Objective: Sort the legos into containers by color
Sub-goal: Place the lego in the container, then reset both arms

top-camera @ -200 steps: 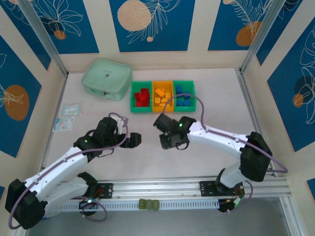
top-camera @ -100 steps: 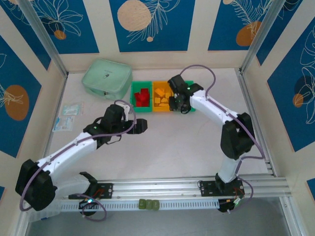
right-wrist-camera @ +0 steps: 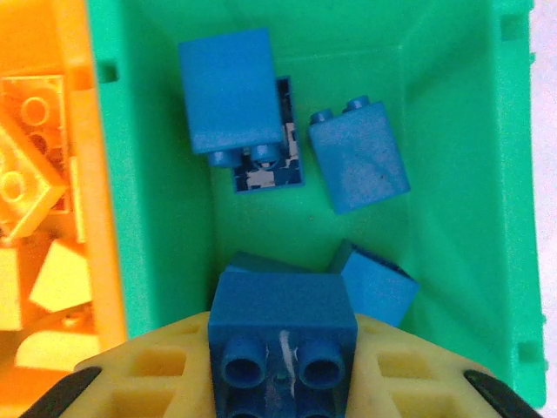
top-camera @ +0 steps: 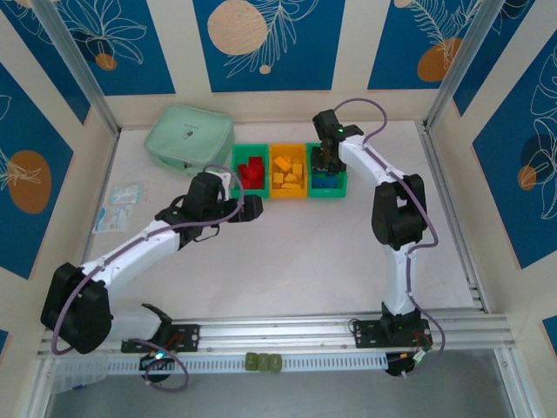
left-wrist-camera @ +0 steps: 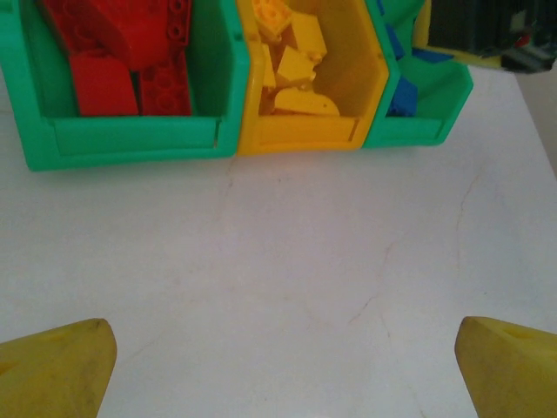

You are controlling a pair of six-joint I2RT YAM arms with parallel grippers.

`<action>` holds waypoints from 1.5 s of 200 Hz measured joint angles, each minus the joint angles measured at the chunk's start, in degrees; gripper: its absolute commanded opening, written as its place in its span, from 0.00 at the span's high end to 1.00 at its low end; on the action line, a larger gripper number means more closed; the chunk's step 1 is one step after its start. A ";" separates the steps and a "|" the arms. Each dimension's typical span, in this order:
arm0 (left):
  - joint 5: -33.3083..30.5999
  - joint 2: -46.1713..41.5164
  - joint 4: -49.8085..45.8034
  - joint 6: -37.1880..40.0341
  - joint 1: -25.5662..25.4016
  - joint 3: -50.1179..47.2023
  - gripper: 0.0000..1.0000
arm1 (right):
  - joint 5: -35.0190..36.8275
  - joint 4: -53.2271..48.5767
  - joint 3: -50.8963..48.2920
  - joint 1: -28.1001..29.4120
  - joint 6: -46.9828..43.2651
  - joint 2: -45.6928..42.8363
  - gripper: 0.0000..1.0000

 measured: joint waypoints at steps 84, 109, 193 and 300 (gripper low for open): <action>1.27 0.00 0.55 -0.87 2.47 0.02 0.01 | -0.55 -0.09 -0.07 -1.03 -0.66 1.22 0.44; 1.22 -0.68 0.28 -0.57 3.48 0.00 0.01 | -1.40 1.14 -2.40 -1.03 -0.79 -1.90 0.40; -16.65 -8.74 -6.80 10.32 14.82 0.92 0.01 | -0.24 17.73 -34.93 -7.19 -0.46 -38.05 0.00; -25.07 6.60 39.47 27.45 28.44 -28.63 0.01 | -1.42 65.29 -77.88 -17.18 -12.50 -41.55 0.01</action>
